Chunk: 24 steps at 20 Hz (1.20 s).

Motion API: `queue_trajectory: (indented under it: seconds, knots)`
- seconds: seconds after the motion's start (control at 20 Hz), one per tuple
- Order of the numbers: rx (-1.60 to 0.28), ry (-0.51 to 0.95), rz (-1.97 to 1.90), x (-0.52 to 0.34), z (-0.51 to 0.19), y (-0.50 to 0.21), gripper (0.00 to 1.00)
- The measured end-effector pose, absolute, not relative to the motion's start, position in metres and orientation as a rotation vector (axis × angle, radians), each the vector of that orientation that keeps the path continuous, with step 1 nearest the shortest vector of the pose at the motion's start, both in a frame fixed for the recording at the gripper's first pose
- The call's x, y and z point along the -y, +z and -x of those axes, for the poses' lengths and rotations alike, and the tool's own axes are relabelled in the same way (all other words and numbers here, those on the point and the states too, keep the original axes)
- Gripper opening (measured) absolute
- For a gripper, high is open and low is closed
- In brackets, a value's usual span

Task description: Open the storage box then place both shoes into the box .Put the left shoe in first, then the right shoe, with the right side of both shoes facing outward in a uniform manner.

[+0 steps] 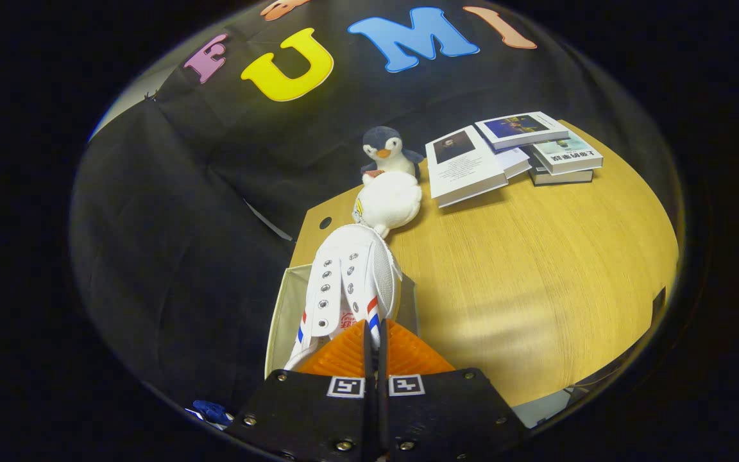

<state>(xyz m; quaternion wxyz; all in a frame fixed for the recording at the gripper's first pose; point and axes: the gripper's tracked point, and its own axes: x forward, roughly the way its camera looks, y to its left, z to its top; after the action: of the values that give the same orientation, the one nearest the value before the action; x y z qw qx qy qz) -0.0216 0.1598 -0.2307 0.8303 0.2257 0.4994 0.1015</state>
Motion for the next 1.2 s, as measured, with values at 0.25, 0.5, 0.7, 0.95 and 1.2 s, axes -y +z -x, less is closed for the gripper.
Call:
queue_trajectory:
  seconds: [0.25, 0.5, 0.7, 0.95, 1.2]
  knots:
    - [-1.059, 0.214, -0.451, -0.193, 0.022, -0.243, 0.0]
    - [-1.067, 0.176, -0.369, -0.204, 0.027, -0.266, 0.0]
    - [-1.054, 0.133, -0.34, -0.202, 0.029, -0.282, 0.0]
    - [-0.941, 0.196, -0.25, -0.206, 0.012, -0.259, 0.68]
    - [-0.828, 0.234, -0.157, -0.183, -0.004, -0.224, 0.98]
